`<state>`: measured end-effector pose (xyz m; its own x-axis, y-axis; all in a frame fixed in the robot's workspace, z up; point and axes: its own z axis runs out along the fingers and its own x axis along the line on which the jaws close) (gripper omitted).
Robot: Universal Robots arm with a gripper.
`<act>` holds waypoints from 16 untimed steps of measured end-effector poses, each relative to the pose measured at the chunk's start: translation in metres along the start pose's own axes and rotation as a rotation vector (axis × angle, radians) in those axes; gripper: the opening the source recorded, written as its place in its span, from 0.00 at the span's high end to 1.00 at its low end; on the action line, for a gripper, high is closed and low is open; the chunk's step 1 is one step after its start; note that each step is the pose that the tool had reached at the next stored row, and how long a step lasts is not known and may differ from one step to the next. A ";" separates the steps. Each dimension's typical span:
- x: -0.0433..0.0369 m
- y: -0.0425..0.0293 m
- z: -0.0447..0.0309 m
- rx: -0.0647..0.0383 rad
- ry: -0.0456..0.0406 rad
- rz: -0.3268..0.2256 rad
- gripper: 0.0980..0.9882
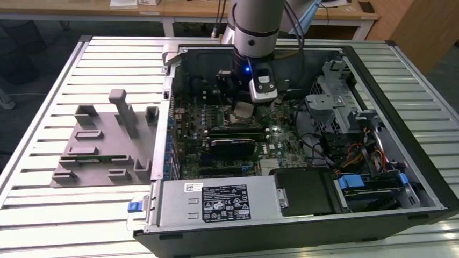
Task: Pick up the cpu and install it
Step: 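Place the cpu into insertion slot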
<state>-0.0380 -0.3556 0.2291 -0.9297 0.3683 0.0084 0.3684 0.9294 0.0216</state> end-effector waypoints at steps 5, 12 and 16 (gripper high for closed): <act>0.0000 0.0000 0.0000 -0.001 -0.0018 0.084 0.50; 0.0000 0.0000 0.0000 -0.002 -0.0045 0.210 0.50; 0.0000 0.0000 0.0000 -0.002 -0.0060 0.279 0.50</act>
<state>-0.0380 -0.3556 0.2291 -0.7924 0.6100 0.0084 0.6100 0.7921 0.0216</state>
